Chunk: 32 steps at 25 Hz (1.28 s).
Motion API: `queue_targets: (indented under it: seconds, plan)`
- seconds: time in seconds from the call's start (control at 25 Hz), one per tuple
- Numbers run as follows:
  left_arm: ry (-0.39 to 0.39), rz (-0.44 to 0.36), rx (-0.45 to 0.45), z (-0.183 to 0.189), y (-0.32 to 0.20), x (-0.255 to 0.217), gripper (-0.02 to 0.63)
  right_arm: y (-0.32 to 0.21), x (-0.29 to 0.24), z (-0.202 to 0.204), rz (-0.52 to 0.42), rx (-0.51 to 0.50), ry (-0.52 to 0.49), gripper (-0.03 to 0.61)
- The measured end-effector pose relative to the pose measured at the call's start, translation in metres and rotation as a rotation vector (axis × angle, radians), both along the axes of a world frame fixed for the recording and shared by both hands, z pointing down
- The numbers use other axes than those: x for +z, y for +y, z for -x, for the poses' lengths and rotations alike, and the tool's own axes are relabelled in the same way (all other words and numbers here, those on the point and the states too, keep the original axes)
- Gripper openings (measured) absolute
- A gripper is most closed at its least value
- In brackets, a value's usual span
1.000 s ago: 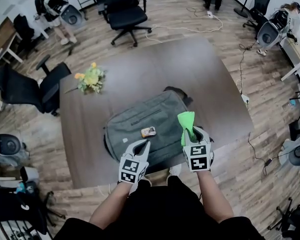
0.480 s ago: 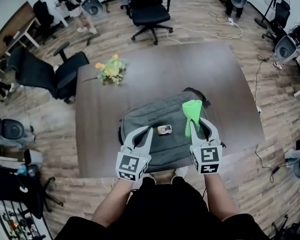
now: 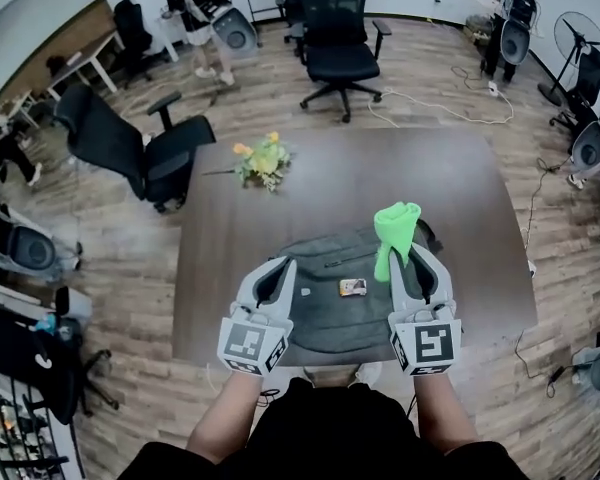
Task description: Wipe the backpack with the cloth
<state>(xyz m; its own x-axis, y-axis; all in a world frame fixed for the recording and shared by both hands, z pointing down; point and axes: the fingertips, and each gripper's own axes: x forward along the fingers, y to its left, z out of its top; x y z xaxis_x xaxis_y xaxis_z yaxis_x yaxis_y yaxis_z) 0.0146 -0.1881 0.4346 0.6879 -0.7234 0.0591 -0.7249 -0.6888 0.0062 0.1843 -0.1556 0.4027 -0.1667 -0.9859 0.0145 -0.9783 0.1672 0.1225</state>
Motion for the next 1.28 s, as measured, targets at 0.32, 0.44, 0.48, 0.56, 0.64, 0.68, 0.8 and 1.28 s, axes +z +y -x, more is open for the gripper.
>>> queue_targets:
  seconds: [0.32, 0.44, 0.48, 0.56, 0.64, 0.68, 0.8, 1.28]
  plan:
    - [0.009, -0.053, -0.081, 0.033, 0.002, -0.004, 0.020, -0.004, -0.020, 0.006, -0.061, -0.019, -0.010, 0.080]
    - [0.018, -0.054, -0.093, 0.039, 0.004, -0.004, 0.020, -0.007, -0.014, 0.004, -0.037, 0.002, 0.011, 0.072]
    - [0.019, -0.054, -0.095, 0.040, 0.004, -0.006, 0.020, -0.008, -0.011, 0.004, -0.026, 0.007, 0.014, 0.069]
    - [0.017, -0.051, -0.094, 0.040, 0.004, -0.009, 0.020, -0.011, -0.007, 0.005, -0.009, 0.008, 0.008, 0.067]
    - [0.017, -0.050, -0.091, 0.039, 0.005, -0.011, 0.020, -0.013, -0.005, 0.007, 0.000, 0.004, -0.002, 0.067]
    - [0.017, -0.051, -0.090, 0.039, 0.006, -0.010, 0.020, -0.013, -0.005, 0.008, 0.001, 0.001, -0.006, 0.067]
    - [0.013, -0.049, -0.091, 0.037, 0.008, -0.012, 0.020, -0.013, -0.005, 0.009, 0.000, -0.009, -0.009, 0.067]
    - [0.011, -0.048, -0.078, 0.031, 0.007, -0.008, 0.020, -0.029, 0.008, 0.011, 0.043, -0.021, -0.039, 0.067]
